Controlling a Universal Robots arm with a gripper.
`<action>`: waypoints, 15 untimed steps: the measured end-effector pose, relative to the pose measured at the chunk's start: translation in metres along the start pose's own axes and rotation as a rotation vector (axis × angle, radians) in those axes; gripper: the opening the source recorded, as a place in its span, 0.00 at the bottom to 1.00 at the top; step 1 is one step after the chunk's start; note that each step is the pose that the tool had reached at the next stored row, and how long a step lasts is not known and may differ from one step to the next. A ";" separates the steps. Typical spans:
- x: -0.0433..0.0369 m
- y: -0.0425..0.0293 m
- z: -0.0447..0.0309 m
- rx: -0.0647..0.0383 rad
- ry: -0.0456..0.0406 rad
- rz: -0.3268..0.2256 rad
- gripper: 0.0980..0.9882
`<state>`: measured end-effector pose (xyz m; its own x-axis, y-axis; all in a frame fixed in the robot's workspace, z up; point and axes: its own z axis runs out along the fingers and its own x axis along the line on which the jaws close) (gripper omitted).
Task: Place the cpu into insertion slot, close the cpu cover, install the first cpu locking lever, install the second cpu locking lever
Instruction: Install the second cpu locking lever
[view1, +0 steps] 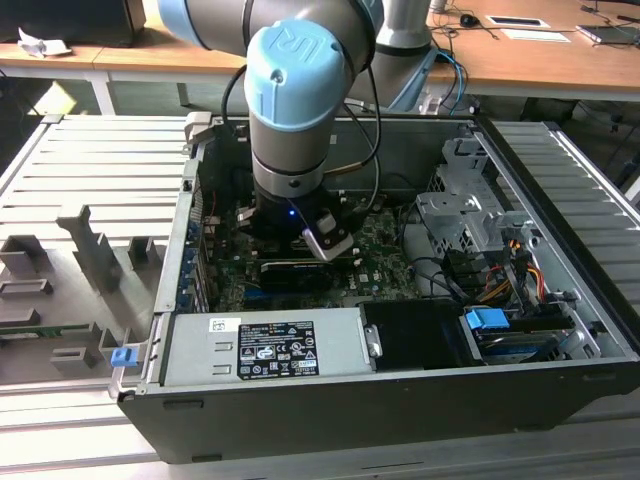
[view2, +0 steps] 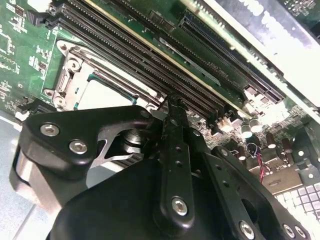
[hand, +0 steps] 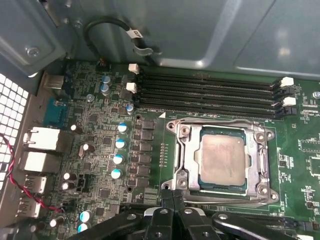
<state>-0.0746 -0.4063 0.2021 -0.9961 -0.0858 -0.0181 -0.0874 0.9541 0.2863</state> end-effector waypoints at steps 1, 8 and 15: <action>0.0000 -0.0001 0.0003 -0.004 -0.0003 0.000 0.01; 0.0005 -0.0012 0.0042 -0.017 -0.0012 0.000 0.01; 0.0023 -0.0018 0.0097 -0.035 -0.0031 0.000 0.01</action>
<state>-0.0768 -0.4055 0.1922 -0.9962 -0.0849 -0.0210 -0.0872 0.9434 0.3199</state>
